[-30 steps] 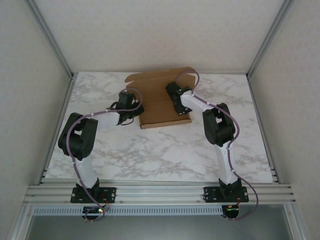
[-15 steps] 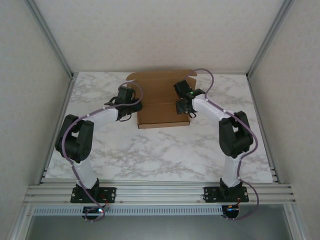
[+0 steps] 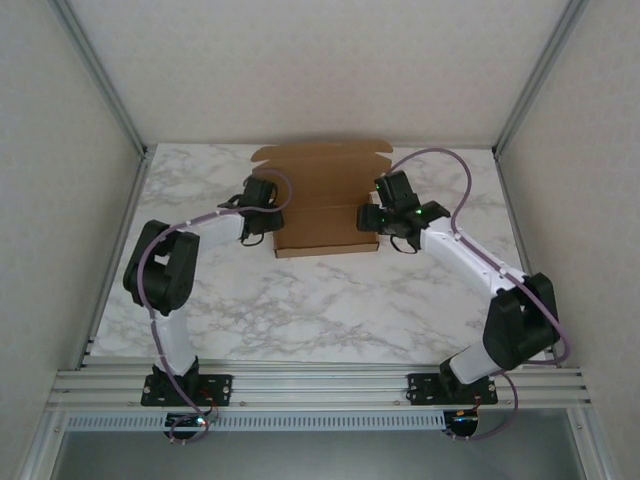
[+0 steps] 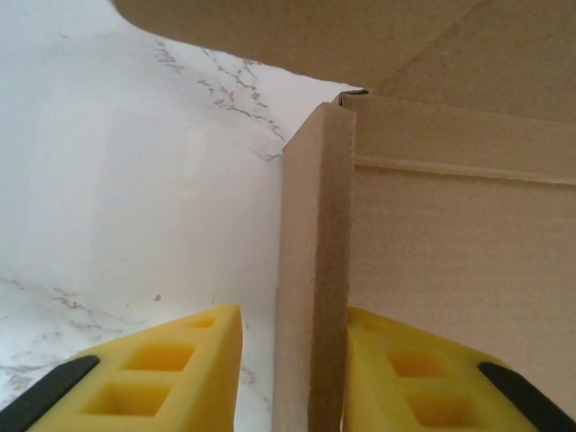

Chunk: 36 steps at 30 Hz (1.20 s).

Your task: Fold the paper box

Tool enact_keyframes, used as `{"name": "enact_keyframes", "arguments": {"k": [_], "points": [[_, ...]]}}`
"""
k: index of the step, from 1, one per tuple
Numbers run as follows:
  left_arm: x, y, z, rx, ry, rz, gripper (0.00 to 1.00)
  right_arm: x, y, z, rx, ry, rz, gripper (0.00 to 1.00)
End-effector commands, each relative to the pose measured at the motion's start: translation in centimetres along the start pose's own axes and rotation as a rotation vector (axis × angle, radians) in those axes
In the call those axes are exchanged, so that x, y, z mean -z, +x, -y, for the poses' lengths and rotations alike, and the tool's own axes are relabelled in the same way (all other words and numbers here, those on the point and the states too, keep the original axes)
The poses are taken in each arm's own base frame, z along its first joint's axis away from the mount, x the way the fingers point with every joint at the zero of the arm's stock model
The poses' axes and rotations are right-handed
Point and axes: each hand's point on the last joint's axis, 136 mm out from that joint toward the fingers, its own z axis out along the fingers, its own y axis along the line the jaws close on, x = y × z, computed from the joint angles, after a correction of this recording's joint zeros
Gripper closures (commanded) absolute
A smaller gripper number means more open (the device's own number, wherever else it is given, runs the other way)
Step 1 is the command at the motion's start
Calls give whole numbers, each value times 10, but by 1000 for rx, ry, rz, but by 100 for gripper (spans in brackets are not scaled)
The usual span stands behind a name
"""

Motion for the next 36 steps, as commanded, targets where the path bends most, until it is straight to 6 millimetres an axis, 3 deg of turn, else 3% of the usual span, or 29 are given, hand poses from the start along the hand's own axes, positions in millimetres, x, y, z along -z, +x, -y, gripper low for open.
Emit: {"name": "enact_keyframes", "arguments": {"k": [1,6,11,17,28,32,36], "points": [[-7,-3,-3,-39,-68,0,71,14,-4,-2,-29,-39,41,33],[-17,-5,-5,-67,-120,-5,75,17,0,-1,-30,-44,42,34],[-31,5,-12,-80,-163,-45,79,16,2,0,-30,-40,45,34],[-26,0,-21,-140,-236,-30,100,19,1,0,-32,-46,54,35],[-2,-17,-37,-372,-490,10,100,14,3,4,-36,-24,53,36],[-8,-6,-43,-403,-503,-22,100,15,1,4,-39,-21,59,35],[-6,1,-33,-374,-415,10,98,24,-3,3,-31,-35,86,35]]}}
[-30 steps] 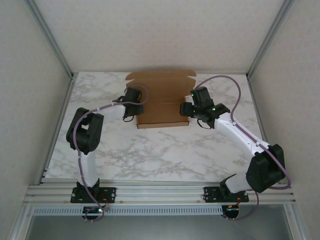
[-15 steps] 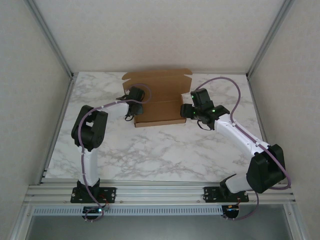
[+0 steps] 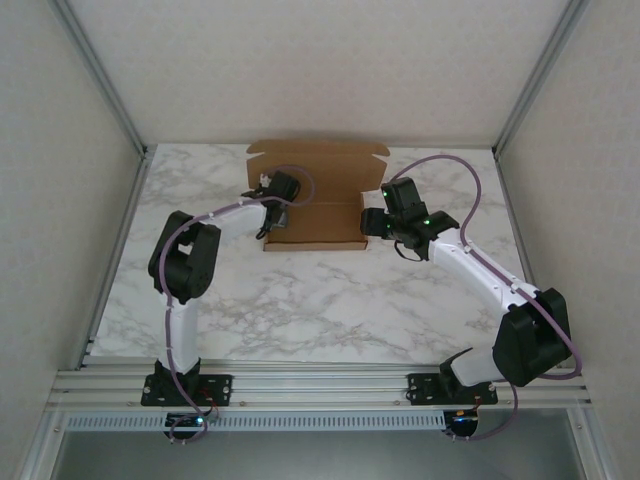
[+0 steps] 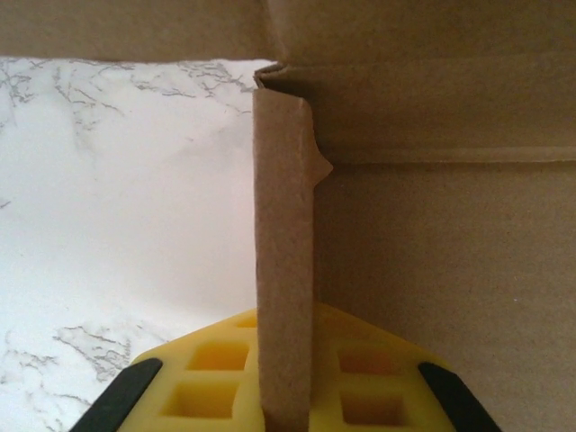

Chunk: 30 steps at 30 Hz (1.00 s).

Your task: Fold the paper box

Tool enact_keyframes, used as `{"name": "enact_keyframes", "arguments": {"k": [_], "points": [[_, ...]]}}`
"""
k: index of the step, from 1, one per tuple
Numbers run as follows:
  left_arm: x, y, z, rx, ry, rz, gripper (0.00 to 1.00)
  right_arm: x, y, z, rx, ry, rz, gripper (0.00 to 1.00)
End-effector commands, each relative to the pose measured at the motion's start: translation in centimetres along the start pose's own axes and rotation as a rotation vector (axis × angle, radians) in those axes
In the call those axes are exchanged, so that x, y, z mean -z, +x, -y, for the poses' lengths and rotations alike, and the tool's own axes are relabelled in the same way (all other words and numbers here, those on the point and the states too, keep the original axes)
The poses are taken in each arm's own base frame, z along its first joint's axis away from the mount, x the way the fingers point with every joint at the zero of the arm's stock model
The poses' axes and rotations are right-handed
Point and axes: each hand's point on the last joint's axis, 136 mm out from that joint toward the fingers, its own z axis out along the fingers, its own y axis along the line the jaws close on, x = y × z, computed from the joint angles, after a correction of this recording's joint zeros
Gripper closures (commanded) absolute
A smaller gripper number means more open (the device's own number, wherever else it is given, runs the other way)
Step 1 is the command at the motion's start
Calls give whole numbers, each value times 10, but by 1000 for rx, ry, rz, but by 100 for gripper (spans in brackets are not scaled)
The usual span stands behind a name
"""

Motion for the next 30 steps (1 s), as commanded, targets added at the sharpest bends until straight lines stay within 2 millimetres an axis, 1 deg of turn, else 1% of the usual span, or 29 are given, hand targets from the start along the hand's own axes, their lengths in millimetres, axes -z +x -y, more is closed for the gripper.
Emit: {"name": "enact_keyframes", "arguments": {"k": [1,4,5,7,10,13,14,16,19,22,23,24,25,26,27,28,29,30], "points": [[7,15,-5,-49,3,9,92,18,-11,-3,-9,-39,78,34],[28,0,-12,26,51,109,76,37,-21,-10,0,-98,153,33],[32,-2,-14,44,68,126,73,43,-25,-10,0,-104,173,33],[40,-8,-19,82,97,158,68,55,-32,-12,3,-116,215,27],[54,-17,-28,147,131,211,60,64,-40,-15,21,-128,232,23],[76,-28,-33,204,212,283,48,71,-47,-21,52,-151,248,23],[85,-32,-35,217,234,314,46,75,-50,-24,60,-164,265,23],[106,-41,-38,244,274,375,46,86,-60,-31,77,-200,311,23],[144,-51,-55,324,312,484,50,104,-74,-42,87,-237,360,26],[197,-57,-82,381,348,661,50,120,-90,-48,121,-245,428,24],[217,-59,-95,401,346,734,50,125,-97,-50,129,-254,459,23],[232,-58,-108,426,330,797,48,130,-102,-56,149,-284,485,23],[247,-61,-117,438,336,864,46,137,-106,-66,178,-333,515,22],[261,-62,-124,418,335,928,40,144,-110,-79,215,-402,542,21],[269,-61,-131,408,319,972,34,148,-112,-87,225,-446,550,23],[274,-62,-137,415,301,999,29,150,-114,-92,233,-471,558,26],[276,-63,-142,421,278,1008,18,150,-119,-98,262,-489,574,28],[275,-66,-143,403,260,999,13,148,-122,-104,320,-498,591,29]]}}
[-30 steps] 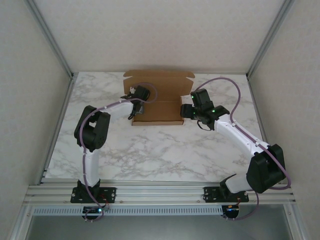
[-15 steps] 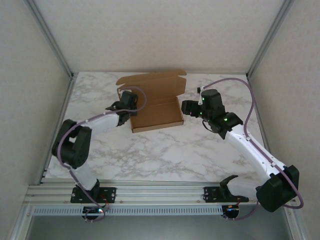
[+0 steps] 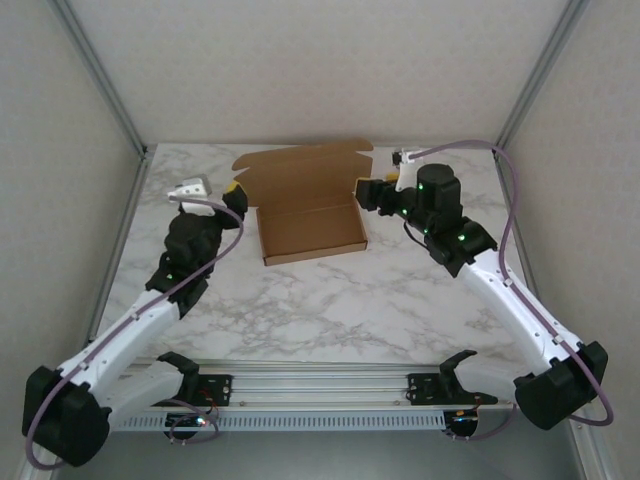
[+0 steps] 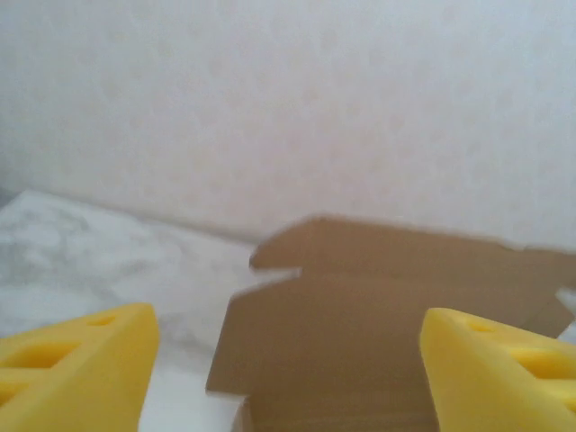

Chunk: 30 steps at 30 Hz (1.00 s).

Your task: Fold the paper box

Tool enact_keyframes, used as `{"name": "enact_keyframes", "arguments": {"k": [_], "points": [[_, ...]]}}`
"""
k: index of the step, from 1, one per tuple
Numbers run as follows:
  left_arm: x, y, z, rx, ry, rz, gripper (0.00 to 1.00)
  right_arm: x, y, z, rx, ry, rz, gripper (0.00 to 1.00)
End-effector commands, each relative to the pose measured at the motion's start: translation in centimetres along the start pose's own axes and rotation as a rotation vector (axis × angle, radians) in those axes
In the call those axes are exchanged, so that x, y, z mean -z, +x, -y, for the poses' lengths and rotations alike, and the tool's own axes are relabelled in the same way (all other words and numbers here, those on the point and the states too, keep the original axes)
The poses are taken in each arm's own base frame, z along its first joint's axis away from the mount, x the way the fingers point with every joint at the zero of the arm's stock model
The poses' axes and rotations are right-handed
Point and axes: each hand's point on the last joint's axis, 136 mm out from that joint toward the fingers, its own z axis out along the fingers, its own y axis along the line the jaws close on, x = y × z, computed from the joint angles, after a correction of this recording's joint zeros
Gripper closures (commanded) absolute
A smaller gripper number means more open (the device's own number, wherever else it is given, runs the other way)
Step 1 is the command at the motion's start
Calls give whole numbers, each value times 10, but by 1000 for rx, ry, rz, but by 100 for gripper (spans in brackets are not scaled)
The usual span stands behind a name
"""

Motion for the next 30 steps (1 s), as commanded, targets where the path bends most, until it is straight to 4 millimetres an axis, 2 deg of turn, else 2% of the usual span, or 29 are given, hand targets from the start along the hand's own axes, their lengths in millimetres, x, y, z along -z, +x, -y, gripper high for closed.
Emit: {"name": "enact_keyframes", "arguments": {"k": [1,4,6,8,9,11,14,16,17,18,20,23,25,30], "points": [[-7,-20,-6,-68,-52,63,12,-6,-38,-33,156,-149,110,30],[-31,-13,-10,-94,-118,-47,12,-26,-42,-19,179,-69,73,30],[-40,-12,-5,-102,-110,-80,12,-33,-39,-17,218,-67,91,28],[-35,-21,3,-77,-46,-31,9,-37,-38,-15,243,-60,115,27],[-29,-32,3,-49,-32,26,8,-39,-36,-14,270,-63,117,27],[-14,-50,-5,-9,-45,137,5,-41,-30,-13,332,-93,122,27],[-6,-65,-14,-7,-70,228,2,-48,-28,9,345,-79,148,26],[-19,-57,-19,-7,-93,186,4,-51,-26,20,394,-106,206,25],[-28,-51,-23,10,-115,153,9,-54,-19,24,445,-136,225,25],[-38,-43,-24,15,-103,110,9,-58,-9,27,503,-165,229,25],[-44,-34,-30,66,-56,90,7,-65,5,38,542,-182,208,25],[-47,-27,-57,84,-129,100,0,-77,17,69,490,-179,196,25],[-53,-4,-65,-11,-138,33,0,-81,23,90,467,-166,217,26],[-60,39,-64,-23,-2,-28,4,-103,45,119,436,-188,154,30]]}}
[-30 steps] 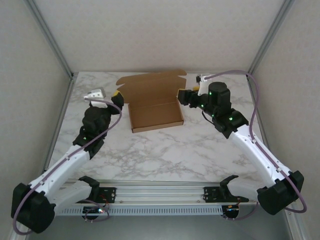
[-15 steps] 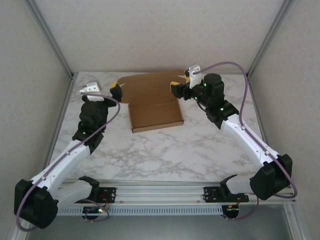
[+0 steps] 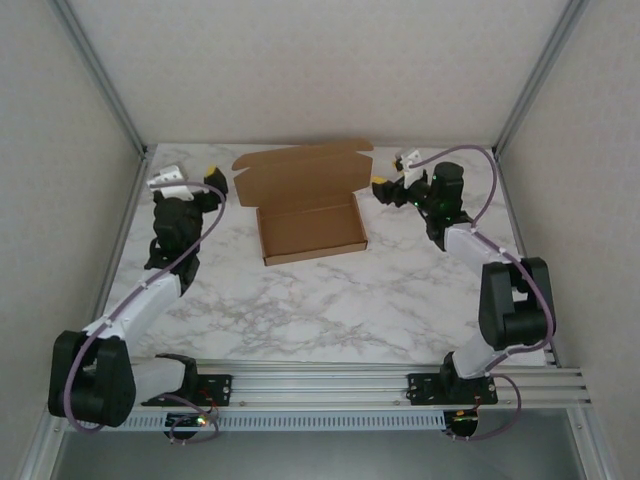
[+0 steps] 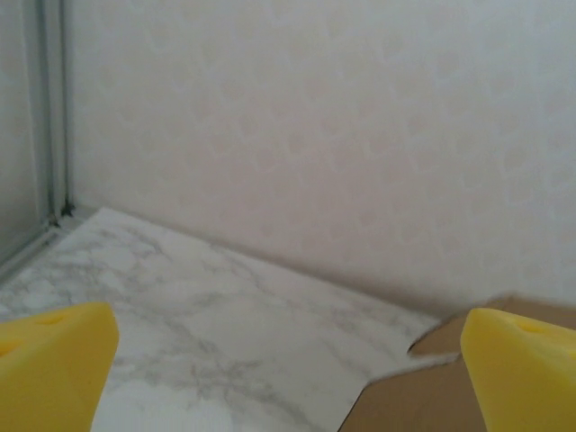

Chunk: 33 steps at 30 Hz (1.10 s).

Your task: Fold the paper box

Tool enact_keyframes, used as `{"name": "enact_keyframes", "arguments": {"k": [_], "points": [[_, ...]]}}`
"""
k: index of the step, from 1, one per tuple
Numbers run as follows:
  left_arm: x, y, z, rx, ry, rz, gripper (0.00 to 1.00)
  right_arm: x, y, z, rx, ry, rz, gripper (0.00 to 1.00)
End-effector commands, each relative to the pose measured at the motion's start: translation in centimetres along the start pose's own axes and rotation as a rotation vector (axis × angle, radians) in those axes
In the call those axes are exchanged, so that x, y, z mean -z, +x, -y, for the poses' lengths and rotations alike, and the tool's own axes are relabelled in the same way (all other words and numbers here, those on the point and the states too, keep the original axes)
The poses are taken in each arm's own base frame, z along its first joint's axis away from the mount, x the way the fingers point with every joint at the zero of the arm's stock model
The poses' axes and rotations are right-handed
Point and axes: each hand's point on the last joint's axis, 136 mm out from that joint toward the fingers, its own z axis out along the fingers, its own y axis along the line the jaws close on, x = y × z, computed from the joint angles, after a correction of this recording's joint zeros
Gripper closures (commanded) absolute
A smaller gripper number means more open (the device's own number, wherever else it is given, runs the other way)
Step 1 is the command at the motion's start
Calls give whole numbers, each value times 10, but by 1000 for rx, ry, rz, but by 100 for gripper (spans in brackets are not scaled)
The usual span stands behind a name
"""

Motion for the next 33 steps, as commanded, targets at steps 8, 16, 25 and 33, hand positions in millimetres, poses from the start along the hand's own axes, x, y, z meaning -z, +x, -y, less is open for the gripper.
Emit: {"name": "enact_keyframes", "arguments": {"k": [8,16,25,33], "points": [[-19,63,23,-116,297,-172,7,-39,11,30,-11,-186,35,32],[-35,77,41,-217,427,-216,10,-70,21,31,15,-320,42,31],[-67,90,49,-349,491,-253,13,-91,30,31,49,-382,21,31],[-68,109,74,-396,688,-327,29,-96,39,25,34,-436,6,38]]}}
